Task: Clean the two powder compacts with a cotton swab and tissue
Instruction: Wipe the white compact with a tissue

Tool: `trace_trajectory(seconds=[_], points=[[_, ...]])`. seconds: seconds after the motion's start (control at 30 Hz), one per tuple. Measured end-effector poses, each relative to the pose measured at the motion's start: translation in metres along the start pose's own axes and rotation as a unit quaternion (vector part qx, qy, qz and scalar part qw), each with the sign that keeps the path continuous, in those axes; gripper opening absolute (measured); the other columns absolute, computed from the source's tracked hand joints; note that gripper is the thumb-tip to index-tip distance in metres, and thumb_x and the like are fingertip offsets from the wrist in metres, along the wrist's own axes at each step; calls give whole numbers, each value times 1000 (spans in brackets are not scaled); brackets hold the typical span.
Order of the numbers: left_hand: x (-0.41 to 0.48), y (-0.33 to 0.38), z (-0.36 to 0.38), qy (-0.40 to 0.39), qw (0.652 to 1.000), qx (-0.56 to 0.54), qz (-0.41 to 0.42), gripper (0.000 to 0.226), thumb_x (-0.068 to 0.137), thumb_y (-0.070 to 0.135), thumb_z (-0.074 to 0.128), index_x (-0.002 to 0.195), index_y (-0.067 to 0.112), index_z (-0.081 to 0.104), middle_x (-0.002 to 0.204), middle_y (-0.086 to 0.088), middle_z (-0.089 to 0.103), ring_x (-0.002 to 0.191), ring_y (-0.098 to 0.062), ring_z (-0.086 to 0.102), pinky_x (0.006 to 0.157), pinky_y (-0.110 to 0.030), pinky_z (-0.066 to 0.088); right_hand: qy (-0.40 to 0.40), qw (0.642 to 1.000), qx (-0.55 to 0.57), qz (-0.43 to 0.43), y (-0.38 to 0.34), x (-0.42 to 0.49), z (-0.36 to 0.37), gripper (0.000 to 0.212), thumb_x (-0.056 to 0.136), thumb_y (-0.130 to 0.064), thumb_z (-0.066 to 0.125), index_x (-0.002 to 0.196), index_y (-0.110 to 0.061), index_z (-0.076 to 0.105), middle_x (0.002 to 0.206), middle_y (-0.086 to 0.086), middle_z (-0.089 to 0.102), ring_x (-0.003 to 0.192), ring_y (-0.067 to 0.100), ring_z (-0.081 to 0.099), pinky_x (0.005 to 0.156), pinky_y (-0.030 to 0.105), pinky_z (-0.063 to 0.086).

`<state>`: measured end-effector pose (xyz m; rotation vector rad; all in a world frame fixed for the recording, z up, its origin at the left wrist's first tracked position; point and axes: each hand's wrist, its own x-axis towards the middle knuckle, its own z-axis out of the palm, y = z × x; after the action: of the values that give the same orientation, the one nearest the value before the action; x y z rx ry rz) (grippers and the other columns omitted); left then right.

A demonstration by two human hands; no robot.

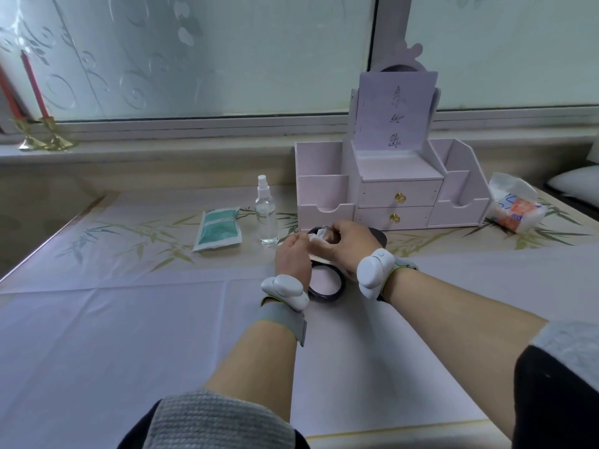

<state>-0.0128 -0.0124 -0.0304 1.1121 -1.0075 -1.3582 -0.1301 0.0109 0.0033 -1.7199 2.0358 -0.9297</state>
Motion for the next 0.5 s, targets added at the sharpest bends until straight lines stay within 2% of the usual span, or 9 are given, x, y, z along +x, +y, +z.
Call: trace_trajectory(seconds=[0.1, 0.17, 0.3, 0.37, 0.43, 0.5], points=[[-2, -2, -1, -10, 1000, 0, 10, 21, 76, 36, 56, 71, 35, 76, 97, -15, 73, 104, -37, 67, 101, -57, 48, 1, 1000, 11, 24, -3, -3, -1, 60, 71, -71, 62, 83, -13, 63, 78, 0, 70, 77, 23, 66, 72, 39, 54], [-4, 1, 1, -7, 1000, 9, 15, 20, 77, 38, 57, 72, 35, 76, 98, -14, 74, 107, -40, 66, 102, -57, 48, 10, 999, 24, 35, -5, -5, -5, 59, 73, -70, 61, 82, -12, 64, 78, 2, 70, 78, 23, 66, 71, 37, 55], [-7, 3, 4, 10, 999, 16, 43, 20, 88, 31, 59, 75, 25, 73, 83, -2, 72, 91, -29, 65, 97, -51, 50, 34, 997, 51, 44, -2, -9, -4, 58, 77, -68, 57, 75, -10, 63, 70, 4, 67, 70, 25, 63, 67, 37, 53], [-8, -1, 6, 12, 998, 17, 55, 26, 93, 26, 55, 74, 25, 72, 79, 1, 69, 88, -26, 61, 93, -46, 50, 49, 995, 70, 48, 3, -11, -2, 57, 79, -66, 56, 66, -11, 56, 60, 3, 58, 60, 24, 54, 59, 35, 47], [-9, -1, 6, 5, 997, 35, 69, 26, 100, 18, 49, 81, 20, 67, 81, 1, 67, 85, -22, 59, 87, -35, 49, 53, 993, 92, 48, 7, -11, -1, 54, 83, -62, 56, 60, -13, 53, 56, 0, 51, 57, 21, 48, 56, 34, 41], [-10, 0, 6, 0, 997, 35, 67, 24, 101, 10, 46, 88, 16, 67, 79, 2, 68, 77, -15, 62, 79, -25, 50, 46, 991, 117, 46, 9, -11, -1, 50, 88, -57, 55, 59, -16, 56, 57, -1, 54, 59, 20, 51, 58, 33, 43]])
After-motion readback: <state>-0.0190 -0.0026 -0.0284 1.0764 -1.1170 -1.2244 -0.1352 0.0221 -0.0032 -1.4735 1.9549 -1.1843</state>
